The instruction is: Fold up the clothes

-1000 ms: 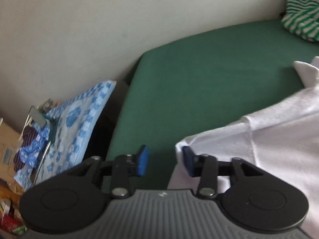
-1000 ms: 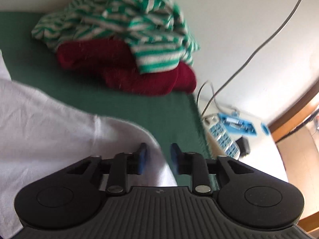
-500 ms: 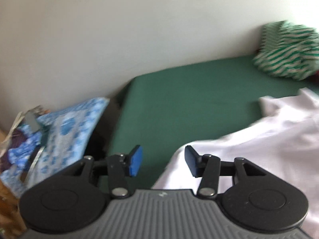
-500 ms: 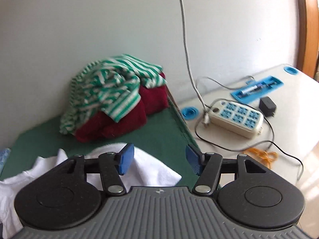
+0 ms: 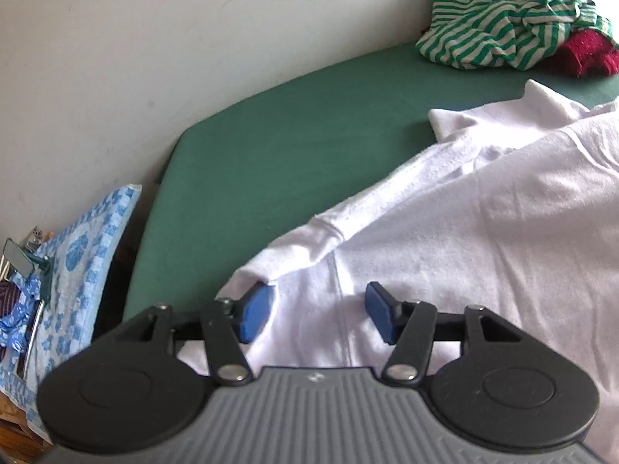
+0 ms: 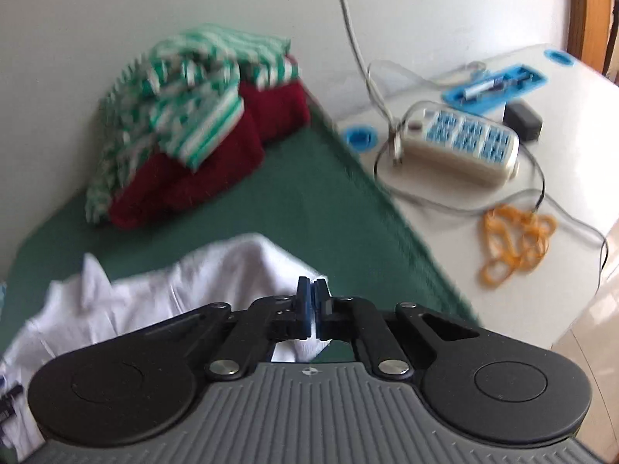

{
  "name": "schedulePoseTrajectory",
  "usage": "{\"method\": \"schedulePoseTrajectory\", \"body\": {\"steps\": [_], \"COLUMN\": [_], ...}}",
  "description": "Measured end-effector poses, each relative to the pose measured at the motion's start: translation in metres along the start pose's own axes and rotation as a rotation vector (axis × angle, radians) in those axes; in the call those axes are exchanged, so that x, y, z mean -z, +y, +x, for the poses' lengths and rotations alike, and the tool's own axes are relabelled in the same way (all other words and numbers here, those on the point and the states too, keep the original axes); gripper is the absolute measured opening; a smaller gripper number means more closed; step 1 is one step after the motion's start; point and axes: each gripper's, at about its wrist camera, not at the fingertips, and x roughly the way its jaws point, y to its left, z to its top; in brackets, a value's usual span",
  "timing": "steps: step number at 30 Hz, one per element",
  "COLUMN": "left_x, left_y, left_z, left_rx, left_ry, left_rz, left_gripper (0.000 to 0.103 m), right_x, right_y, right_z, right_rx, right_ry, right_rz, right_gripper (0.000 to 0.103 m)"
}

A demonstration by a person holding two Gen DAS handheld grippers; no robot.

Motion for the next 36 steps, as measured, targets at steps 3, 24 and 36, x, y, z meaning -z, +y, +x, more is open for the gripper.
{"method": "schedulePoseTrajectory", "body": {"steps": [3,24,36], "left_x": [0.001,0.004,0.003], "left_y": [0.006,0.011,0.023], "left_z": [0.001,0.005,0.006], "left_rx": [0.002,-0.006,0.046], "left_ry": [-0.008,-0.035,-0.017], "left_rz": [-0.010,-0.027,-0.040], "left_gripper": [0.069,0.078,0.073], "right_x": [-0.033,0.038,0.035], "right_y": [0.008,0.001,0.036], "right_z": [-0.027,-0.037,-0.028], "right_rx": [0.052,0.105,0.626], "right_ry": [-0.167,-0.095,-0.101], "right_rz": [-0.075,-0.141,-0.479], "right_gripper": [0.002,0.004,0.025]}}
